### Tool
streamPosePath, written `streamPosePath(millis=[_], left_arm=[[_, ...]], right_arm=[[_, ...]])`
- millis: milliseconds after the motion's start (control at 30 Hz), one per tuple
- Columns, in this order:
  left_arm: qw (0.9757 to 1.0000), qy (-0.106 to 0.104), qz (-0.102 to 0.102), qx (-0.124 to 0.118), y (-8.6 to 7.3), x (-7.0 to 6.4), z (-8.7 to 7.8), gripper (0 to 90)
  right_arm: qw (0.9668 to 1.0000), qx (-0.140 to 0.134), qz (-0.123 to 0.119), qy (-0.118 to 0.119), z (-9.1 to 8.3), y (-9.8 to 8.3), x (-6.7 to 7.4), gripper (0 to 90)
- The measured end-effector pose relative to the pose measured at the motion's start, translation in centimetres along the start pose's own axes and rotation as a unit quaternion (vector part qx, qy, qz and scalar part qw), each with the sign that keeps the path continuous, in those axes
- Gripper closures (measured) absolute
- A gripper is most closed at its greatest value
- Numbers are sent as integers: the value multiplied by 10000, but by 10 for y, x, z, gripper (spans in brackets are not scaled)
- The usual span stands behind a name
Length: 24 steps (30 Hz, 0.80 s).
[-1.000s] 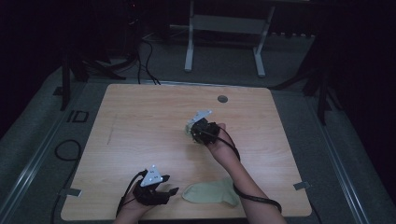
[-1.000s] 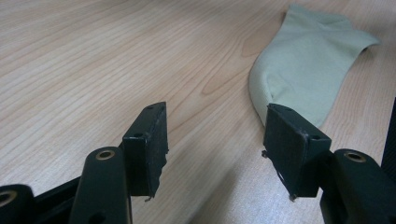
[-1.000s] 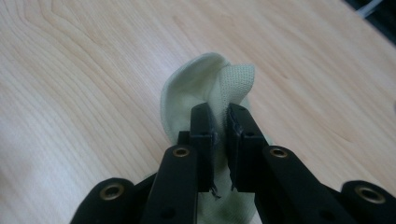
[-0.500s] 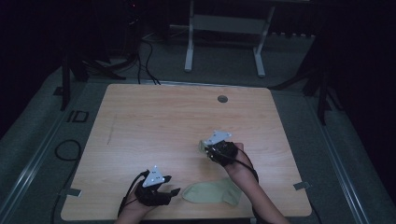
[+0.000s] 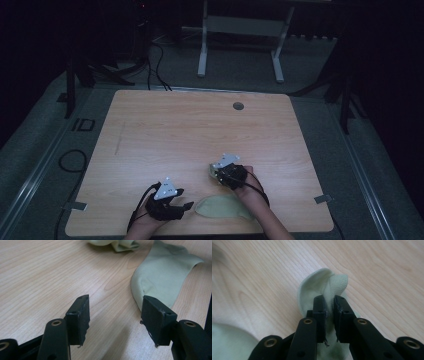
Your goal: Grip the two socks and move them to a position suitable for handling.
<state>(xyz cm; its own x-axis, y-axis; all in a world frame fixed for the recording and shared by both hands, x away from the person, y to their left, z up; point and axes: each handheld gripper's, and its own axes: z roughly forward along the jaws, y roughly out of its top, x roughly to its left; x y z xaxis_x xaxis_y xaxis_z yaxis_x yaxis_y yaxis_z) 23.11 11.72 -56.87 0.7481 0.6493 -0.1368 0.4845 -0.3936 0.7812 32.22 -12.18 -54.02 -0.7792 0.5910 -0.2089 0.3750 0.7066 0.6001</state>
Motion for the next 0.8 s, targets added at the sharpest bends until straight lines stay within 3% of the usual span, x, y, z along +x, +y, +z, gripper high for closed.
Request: streamPosePath(millis=[167, 433, 567, 600, 733, 800], left_arm=[[10000, -2, -43, -15, 0, 2, -1, 403], [9999, -64, -88, 35, 1, 2, 1, 391], [9998, -146, -148, -27, 9, 3, 0, 355], [9998, -133, -97, -119, 17, 2, -1, 355], [9996, -118, -59, -235, 28, 1, -1, 355], [9998, -111, -6, -154, 41, 7, 4, 355]], right_arm=[[10000, 54, -17, -23, 12, -3, 3, 779], [9998, -9, 129, 165, 7, -1, 2, 661], [9995, -282, 119, 108, -17, 5, -9, 629], [9994, -318, 122, 74, -23, 7, -13, 629], [9993, -357, 82, -23, -37, 14, -24, 634], [9993, -357, 46, 53, -43, 18, -29, 647]])
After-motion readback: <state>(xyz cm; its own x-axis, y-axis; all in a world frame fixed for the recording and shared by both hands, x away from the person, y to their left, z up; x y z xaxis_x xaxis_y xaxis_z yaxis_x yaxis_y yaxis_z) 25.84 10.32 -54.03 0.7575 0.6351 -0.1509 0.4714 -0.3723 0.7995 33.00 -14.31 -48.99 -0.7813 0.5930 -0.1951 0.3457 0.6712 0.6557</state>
